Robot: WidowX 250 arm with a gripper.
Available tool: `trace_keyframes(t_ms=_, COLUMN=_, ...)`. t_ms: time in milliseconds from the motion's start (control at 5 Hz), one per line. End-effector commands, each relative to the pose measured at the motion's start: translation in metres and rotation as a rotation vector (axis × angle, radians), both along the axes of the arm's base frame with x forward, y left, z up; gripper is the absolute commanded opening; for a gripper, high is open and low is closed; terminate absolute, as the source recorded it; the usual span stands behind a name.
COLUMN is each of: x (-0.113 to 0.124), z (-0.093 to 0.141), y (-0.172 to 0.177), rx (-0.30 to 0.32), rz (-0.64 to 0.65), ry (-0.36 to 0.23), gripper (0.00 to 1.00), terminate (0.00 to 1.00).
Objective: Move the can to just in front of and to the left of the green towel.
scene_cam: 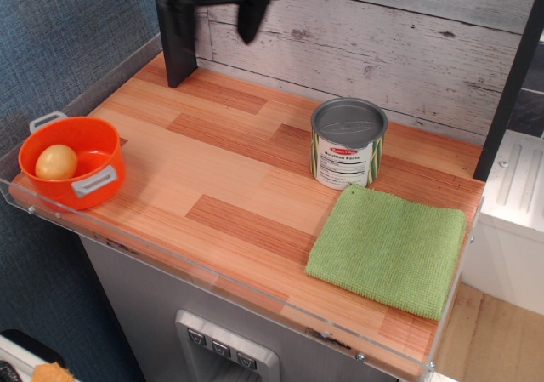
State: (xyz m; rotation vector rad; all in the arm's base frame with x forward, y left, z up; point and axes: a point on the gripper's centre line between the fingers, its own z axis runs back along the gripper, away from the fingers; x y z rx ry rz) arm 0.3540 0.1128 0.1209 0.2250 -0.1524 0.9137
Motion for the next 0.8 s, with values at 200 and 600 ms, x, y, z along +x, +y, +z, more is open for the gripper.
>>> trace_keyframes(t_ms=200, x=-0.0516, z=0.0532, y=0.0501, rx=-0.095, rz=-0.221, ry=-0.056, gripper=1.0, terminate=0.0)
trace_keyframes(t_ms=600, x=-0.0516, z=0.0532, y=0.0501, rx=-0.095, rz=-0.221, ry=-0.056, gripper=1.0, terminate=1.0)
